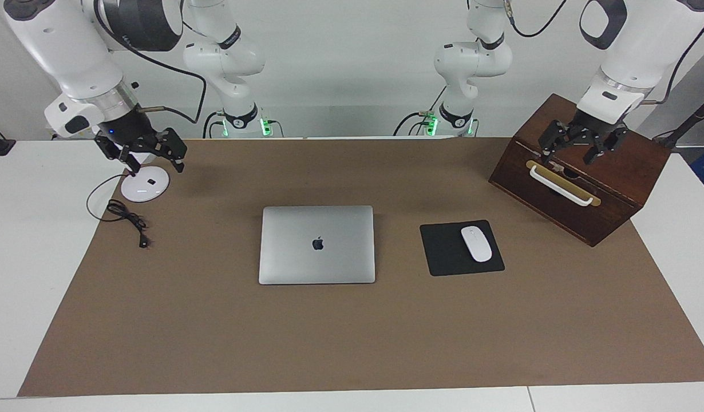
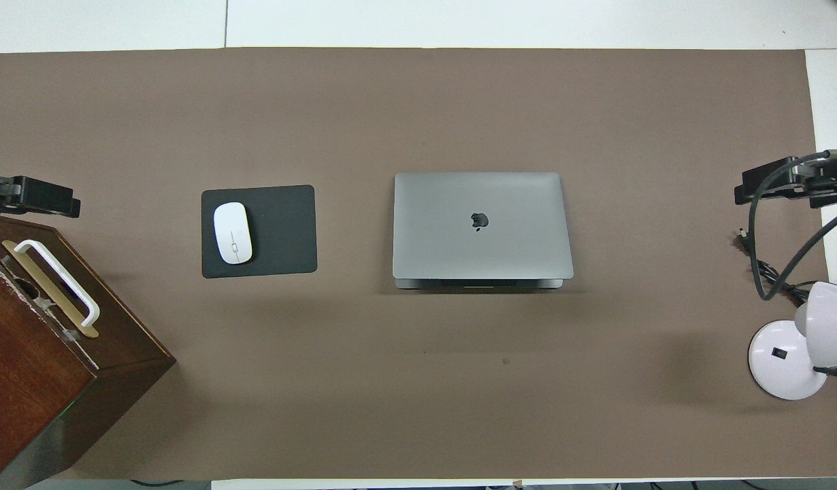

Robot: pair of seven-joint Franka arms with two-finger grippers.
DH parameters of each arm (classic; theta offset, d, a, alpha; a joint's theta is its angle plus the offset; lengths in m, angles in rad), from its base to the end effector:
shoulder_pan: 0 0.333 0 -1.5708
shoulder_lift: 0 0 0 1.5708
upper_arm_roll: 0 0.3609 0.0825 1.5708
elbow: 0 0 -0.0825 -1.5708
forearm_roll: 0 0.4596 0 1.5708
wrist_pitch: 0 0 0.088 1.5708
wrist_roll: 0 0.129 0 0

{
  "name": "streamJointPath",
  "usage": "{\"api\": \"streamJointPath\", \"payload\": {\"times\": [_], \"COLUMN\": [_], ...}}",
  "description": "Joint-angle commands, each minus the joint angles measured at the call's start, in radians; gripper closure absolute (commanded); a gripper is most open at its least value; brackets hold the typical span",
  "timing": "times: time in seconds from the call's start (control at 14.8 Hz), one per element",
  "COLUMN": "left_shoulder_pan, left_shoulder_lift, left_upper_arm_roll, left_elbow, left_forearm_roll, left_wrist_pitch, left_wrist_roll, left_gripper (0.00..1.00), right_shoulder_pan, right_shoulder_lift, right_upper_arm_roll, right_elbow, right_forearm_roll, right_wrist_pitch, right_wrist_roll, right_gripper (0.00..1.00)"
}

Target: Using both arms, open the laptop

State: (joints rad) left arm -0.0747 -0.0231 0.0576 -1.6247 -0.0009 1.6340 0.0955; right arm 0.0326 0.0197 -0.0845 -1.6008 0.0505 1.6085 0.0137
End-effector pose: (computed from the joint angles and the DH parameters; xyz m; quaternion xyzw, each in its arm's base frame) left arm 0.6281 -0.0105 0.6379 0.9983 -0.0562 0.0162 0.0005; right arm 0.6387 -0.0263 0.6219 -0.9991 0.0339 0.0055 0.0245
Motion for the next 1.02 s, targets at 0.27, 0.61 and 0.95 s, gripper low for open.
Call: {"api": "streamJointPath", "payload": {"times": [0.27,0.61,0.95], "left_shoulder_pan": [0.004,0.004,0.004], "left_shoulder_lift": [-0.012,-0.015,-0.018], "left_upper_arm_roll": [0.002,0.001,0.002], "left_elbow": [-0.009,-0.009,-0.011], "left_forearm_roll": [-0.013,-0.011,-0.011], "left_wrist_pitch": [-0.008,-0.019,-0.02], "left_wrist_roll": [-0.008,-0.005,-0.008], "left_gripper": [0.0,0.0,0.0], "right_shoulder_pan": [-0.011,-0.031,-0.033], "right_shoulder_lift": [-0.007,-0.004,-0.003], "right_upper_arm_roll": [0.006,0.009,0.005], "right_elbow": [-0.011,-0.011,-0.01], "right_forearm_roll": [-0.005,0.003,0.003], "right_wrist_pitch": [0.014,0.004,0.01], "right_wrist_roll": [-0.015,-0.015,-0.015], "right_gripper": [0.0,0.0,0.0]}}
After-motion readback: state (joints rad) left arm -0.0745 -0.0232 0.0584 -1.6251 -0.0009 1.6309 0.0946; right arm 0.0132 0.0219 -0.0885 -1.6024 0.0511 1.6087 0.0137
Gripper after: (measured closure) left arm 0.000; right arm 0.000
